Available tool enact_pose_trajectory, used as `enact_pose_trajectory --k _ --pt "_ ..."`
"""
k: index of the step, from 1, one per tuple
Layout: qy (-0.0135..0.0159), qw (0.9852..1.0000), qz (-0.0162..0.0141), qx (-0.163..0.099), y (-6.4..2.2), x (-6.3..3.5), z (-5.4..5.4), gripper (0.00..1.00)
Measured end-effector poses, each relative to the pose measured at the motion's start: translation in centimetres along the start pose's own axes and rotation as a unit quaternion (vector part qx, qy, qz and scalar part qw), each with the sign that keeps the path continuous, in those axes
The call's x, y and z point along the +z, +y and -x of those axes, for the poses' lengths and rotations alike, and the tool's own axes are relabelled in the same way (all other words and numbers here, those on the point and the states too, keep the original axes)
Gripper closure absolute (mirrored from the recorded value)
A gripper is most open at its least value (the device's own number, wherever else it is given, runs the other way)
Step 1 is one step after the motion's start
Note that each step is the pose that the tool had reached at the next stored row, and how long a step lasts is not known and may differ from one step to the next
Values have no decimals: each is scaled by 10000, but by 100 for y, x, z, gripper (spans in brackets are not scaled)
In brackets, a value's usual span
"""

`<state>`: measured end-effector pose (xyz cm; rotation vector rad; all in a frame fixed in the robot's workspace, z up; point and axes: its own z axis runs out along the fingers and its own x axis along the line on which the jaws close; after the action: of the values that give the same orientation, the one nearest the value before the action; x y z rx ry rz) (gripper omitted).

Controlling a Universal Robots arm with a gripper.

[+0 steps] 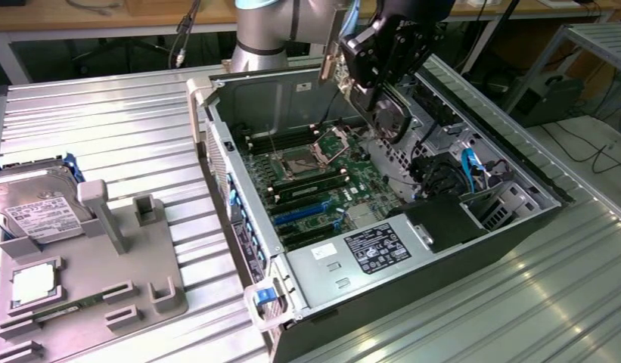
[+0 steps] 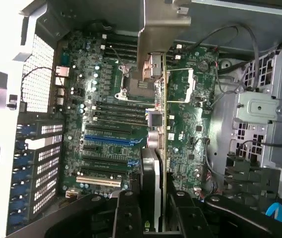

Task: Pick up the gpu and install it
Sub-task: 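Insert the gpu into the slot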

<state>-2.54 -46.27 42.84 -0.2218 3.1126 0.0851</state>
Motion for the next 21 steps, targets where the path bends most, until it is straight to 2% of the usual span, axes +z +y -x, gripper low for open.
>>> enact_pose_trajectory --k 4,6,9,11,13,17,19,20,21 --pt "17 9995 8 -323 0 0 0 72" --pt "32 9982 14 -602 0 0 0 72" --pt "46 9962 20 -871 0 0 0 72" --pt "59 9938 26 -1113 0 0 0 72" --pt "67 9920 30 -1261 0 0 0 72" --pt "83 9875 37 -1573 0 0 0 72" --pt "96 9834 43 -1810 0 0 0 72" --pt "103 9808 47 -1949 -1 0 0 72" --pt "108 9789 49 -2038 0 0 0 72"
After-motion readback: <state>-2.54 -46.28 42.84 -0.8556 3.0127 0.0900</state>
